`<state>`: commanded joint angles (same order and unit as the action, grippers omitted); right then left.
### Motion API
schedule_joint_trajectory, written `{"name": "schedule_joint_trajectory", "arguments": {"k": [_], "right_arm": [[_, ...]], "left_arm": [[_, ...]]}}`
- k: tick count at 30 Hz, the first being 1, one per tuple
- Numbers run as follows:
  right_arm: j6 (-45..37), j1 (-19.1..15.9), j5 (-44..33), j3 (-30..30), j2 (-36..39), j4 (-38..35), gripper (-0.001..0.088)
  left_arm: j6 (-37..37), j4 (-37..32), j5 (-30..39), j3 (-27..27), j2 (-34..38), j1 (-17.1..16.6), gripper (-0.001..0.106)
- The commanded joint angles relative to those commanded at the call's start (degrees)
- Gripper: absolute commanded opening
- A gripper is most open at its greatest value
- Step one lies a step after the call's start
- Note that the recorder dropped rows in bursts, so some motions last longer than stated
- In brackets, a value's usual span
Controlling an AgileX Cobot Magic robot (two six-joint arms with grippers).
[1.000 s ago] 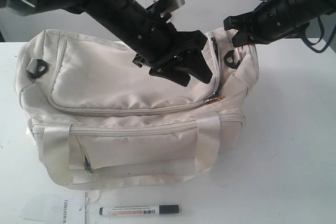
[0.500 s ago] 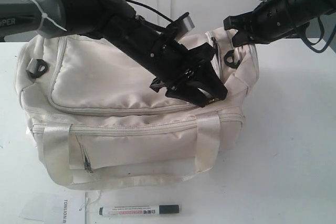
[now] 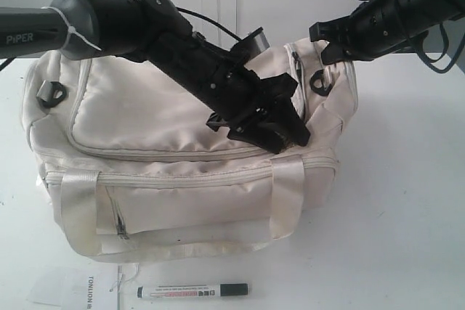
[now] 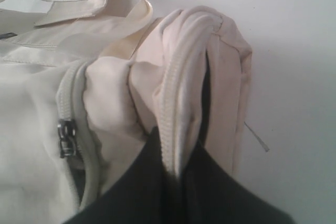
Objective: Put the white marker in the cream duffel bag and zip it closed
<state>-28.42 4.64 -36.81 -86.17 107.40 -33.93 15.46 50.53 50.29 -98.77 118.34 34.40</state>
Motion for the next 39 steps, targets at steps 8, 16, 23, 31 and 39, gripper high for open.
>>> {"name": "schedule_joint_trajectory", "arguments": {"k": [8,16,23,31,39], "right_arm": [[-0.12,0.0,0.09,0.0,0.0,0.0,0.0],[-0.12,0.0,0.09,0.0,0.0,0.0,0.0],[-0.12,0.0,0.21,0.0,0.0,0.0,0.0],[-0.26,0.0,0.19,0.0,0.0,0.0,0.0],[-0.26,0.0,0.42,0.0,0.0,0.0,0.0]], "left_arm": [[-1.53,-0.4,3.96,0.0,-0.12,-0.31,0.065],[-1.15,4.78,3.12,0.0,0.26,0.14,0.064],[-3.07,8.32,2.63,0.0,1.09,1.12,0.064],[-5.57,8.56,3.02,0.0,1.09,1.12,0.047],[-1.41,8.46,1.52,0.0,0.39,1.12,0.0]]}}
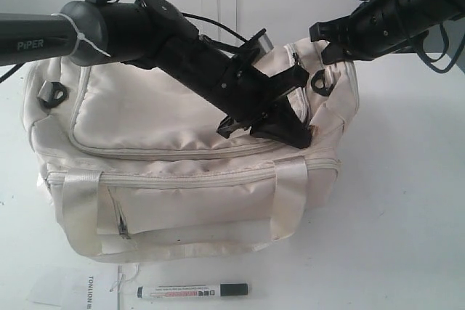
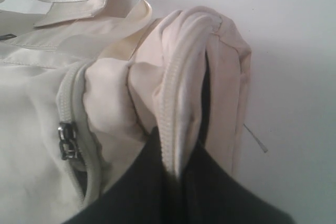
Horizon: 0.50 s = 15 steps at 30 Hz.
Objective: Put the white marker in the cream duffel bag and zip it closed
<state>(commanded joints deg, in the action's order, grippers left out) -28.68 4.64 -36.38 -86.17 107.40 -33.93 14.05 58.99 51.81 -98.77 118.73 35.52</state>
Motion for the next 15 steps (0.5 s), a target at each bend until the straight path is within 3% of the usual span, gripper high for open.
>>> {"name": "schedule_joint_trajectory", "arguments": {"k": [7,9,11,14,15], "right_arm": [[0.0,0.0,0.0,0.0,0.0,0.0,0.0],[0.0,0.0,0.0,0.0,0.0,0.0,0.0],[0.0,0.0,0.0,0.0,0.0,0.0,0.0],[0.0,0.0,0.0,0.0,0.0,0.0,0.0],[0.0,0.0,0.0,0.0,0.0,0.0,0.0]], "left_arm": [[5.55,-3.5,-1.61,0.0,-5.79,-0.12,0.0],[10.87,-5.55,-1.15,0.0,-6.15,-0.12,0.001],[14.78,-8.05,-1.27,0.0,-6.26,0.58,0.021],[15.97,-14.26,-4.07,0.0,-6.13,2.3,0.063],[17.0,-16.43,-4.95,0.0,-6.13,3.05,0.063]]}}
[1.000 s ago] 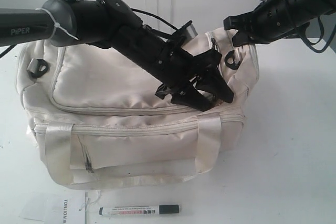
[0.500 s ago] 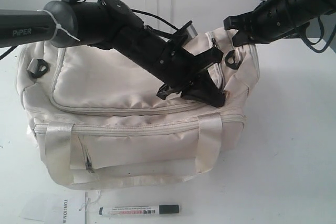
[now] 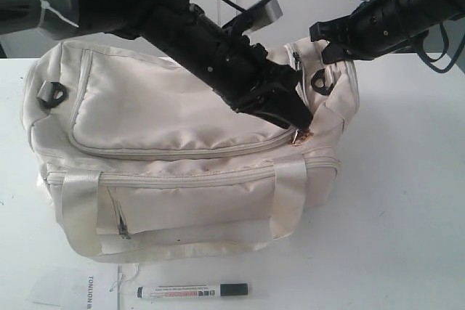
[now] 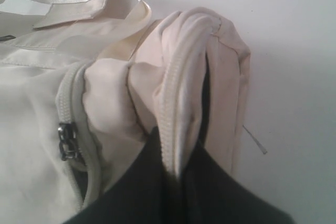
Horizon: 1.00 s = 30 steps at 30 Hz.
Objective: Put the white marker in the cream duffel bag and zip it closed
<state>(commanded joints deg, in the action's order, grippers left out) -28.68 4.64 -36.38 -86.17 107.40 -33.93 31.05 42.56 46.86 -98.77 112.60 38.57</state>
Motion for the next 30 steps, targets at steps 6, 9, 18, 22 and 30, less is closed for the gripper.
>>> {"name": "schedule_joint_trajectory", "arguments": {"k": [6,9,18,22,30], "right_arm": [[-1.31,0.0,-0.5,0.0,0.0,0.0,0.0],[-1.31,0.0,-0.5,0.0,0.0,0.0,0.0],[-1.31,0.0,-0.27,0.0,0.0,0.0,0.0],[-1.31,0.0,-0.27,0.0,0.0,0.0,0.0],[-1.93,0.0,-0.41,0.0,0.0,0.0,0.0]], "left_arm": [[-1.09,-14.2,-9.27,0.0,0.0,5.03,0.059],[-1.51,-19.72,-11.75,0.0,0.0,6.69,0.059],[-14.08,-34.87,-18.64,0.0,0.0,7.39,0.058],[-16.12,-35.4,-19.38,0.0,-1.04,7.39,0.054],[-15.67,-31.65,-11.34,0.0,-7.16,7.28,0.054]]}}
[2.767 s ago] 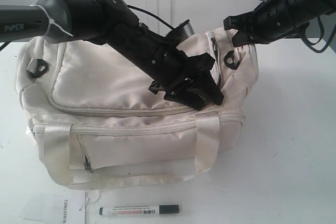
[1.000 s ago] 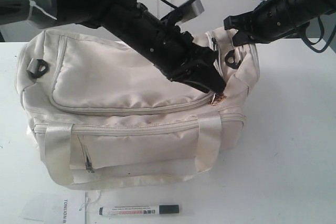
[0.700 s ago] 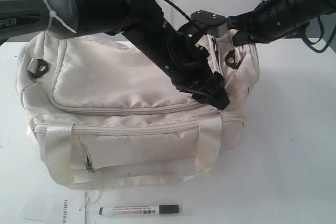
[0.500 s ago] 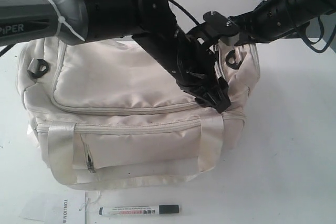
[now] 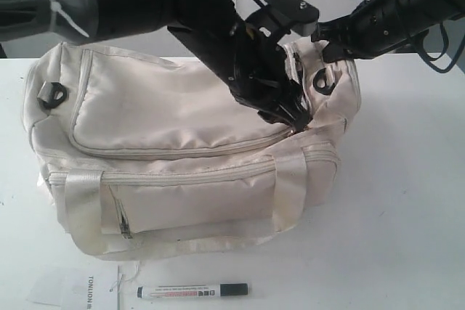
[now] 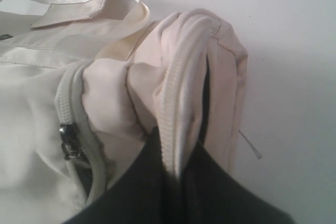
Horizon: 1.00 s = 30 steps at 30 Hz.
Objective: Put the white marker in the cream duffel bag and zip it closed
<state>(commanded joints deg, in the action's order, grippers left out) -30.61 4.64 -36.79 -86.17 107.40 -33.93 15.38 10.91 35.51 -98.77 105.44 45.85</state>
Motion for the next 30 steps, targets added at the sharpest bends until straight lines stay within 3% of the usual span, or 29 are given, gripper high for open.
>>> {"name": "schedule_joint_trajectory", "arguments": {"k": [4,6,12,18,30], "right_arm": [[-0.11,0.0,0.11,0.0,0.0,0.0,0.0],[-0.11,0.0,-0.23,0.0,0.0,0.0,0.0],[-0.11,0.0,-0.47,0.0,0.0,0.0,0.0],[-0.25,0.0,-0.15,0.0,0.0,0.0,0.0],[-0.25,0.0,-0.02,0.0,0.0,0.0,0.0]], "left_arm": [[0.0,-1.39,-0.82,0.0,0.66,0.1,0.054],[0.84,-1.39,-0.62,0.0,3.49,0.23,0.06],[16.27,-1.42,0.77,0.0,5.18,1.57,0.06],[21.89,-1.35,-2.7,0.0,5.32,2.24,0.058],[22.96,-2.69,-0.91,0.0,6.96,3.56,0.058]]}}
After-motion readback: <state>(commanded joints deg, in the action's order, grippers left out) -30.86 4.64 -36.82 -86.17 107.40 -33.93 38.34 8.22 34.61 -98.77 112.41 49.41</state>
